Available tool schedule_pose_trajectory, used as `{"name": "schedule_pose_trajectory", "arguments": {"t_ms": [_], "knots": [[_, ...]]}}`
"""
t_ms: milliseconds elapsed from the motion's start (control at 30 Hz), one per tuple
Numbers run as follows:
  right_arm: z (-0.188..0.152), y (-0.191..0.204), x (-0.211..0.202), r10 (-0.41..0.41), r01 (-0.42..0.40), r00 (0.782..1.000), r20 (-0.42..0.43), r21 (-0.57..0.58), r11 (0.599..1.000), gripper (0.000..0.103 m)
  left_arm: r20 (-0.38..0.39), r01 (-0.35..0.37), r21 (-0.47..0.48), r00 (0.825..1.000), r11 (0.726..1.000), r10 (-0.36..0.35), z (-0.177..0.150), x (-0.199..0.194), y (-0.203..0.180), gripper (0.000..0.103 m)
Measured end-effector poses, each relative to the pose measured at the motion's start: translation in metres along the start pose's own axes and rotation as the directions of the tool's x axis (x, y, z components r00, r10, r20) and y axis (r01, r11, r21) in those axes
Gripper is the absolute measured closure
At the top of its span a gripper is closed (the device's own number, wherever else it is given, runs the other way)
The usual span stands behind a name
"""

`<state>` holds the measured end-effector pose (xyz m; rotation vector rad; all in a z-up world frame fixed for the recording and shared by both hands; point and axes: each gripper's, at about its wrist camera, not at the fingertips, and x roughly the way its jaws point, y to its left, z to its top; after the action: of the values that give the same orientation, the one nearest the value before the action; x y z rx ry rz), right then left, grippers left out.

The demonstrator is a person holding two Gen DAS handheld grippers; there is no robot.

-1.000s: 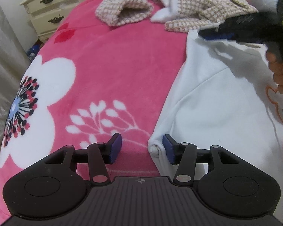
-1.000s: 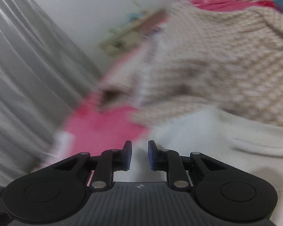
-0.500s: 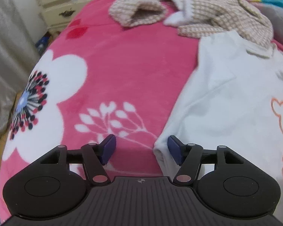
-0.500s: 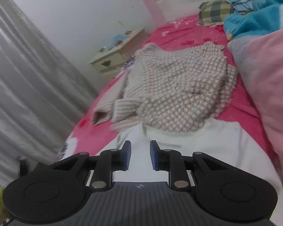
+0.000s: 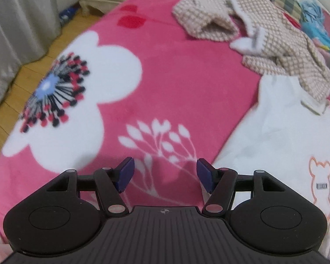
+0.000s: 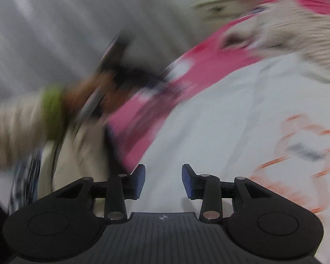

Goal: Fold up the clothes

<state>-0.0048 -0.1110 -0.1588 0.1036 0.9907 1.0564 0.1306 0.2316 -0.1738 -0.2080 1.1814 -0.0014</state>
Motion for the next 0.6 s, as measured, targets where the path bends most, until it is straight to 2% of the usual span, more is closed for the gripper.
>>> {"name": "schedule_pose_trajectory", "arguments": {"t_ms": [133,267,333,500,600], "knots": [[-0.041,0.055,0.036,0.010,-0.016,0.997,-0.079,-0.065,0.998,0.050,-0.011,0.006,0.024,1.000,1.000,-0.006,-0.008,0.006,-0.004,0.040],[-0.070,0.094,0.062,-0.045,0.030,0.992,-0.119,-0.119,0.992,0.043,-0.006,0.011,0.033,1.000,0.999,-0.011,-0.008,0.007,-0.007,0.040],[-0.075,0.105,0.076,-0.047,0.030,0.990,-0.134,-0.133,0.991,0.041,-0.002,0.018,0.035,1.000,0.999,-0.018,-0.009,0.007,-0.006,0.040],[-0.076,0.119,0.102,-0.164,0.146,0.978,-0.126,-0.142,0.979,0.039,0.013,0.019,0.034,1.000,0.999,-0.020,-0.012,0.007,-0.006,0.040],[-0.075,0.119,0.112,-0.192,0.174,0.971,-0.143,-0.126,0.977,0.039,0.018,0.022,0.033,1.000,0.999,-0.022,-0.013,0.007,-0.006,0.040]]}}
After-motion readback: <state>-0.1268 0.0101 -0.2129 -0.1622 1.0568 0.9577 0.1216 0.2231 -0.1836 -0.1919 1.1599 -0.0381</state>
